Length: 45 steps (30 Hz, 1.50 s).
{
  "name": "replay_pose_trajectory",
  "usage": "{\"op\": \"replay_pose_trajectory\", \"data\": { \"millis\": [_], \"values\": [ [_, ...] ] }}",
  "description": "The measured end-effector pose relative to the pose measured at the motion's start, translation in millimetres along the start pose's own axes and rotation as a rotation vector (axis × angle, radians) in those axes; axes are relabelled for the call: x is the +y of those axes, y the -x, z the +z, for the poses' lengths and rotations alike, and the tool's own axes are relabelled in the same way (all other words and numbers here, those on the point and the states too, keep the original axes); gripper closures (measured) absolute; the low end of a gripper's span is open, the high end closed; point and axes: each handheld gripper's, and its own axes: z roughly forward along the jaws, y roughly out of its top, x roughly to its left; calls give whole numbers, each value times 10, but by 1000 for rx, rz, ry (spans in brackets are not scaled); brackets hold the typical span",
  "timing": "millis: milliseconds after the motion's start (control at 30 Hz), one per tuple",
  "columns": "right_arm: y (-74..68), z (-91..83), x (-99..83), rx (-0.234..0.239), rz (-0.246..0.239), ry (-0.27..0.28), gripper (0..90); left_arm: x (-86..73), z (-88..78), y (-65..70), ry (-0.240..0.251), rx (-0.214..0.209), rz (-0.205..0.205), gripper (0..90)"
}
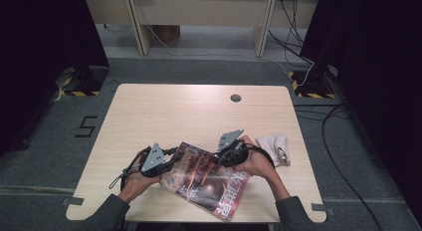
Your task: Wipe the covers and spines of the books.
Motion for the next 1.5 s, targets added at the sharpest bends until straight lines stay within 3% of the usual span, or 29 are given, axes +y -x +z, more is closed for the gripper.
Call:
{"op": "replay_pose_trajectory", "data": {
  "millis": [267,400,533,567,633,700,833,1000,1133,1267,1300,1500],
  "values": [
    [-41,-4,3,15,41,2,825,-23,46,-17,-21,5,-13,680],
    [-105,38,51,-22,37,-38,838,-74,82,-25,-72,47,-24,653],
    [-96,64,109,-35,58,-72,836,-126,22,-59,-93,72,-67,612],
    [-94,69,115,-36,47,-74,836,-137,4,-66,-98,78,-89,592],
    [-92,54,124,-34,60,-74,836,-142,-55,-62,-97,55,-169,566],
    [-80,29,139,-29,67,-68,836,-133,-121,-5,-109,37,-214,540],
    [-71,-44,197,-39,59,-92,835,-163,-206,179,-197,13,-207,403],
    [-34,-158,300,-69,48,-132,836,-189,-246,268,-224,12,-226,310],
    [20,-269,440,-113,13,-169,839,-221,-233,240,-254,36,-243,287],
    [75,-446,631,-189,19,-198,840,-234,-243,206,-266,63,-273,279],
    [106,-497,683,-203,-5,-204,840,-235,-246,203,-270,65,-273,275],
    [225,-721,907,-359,-28,-260,840,-240,-223,216,-276,49,-269,268]
  ]
}}
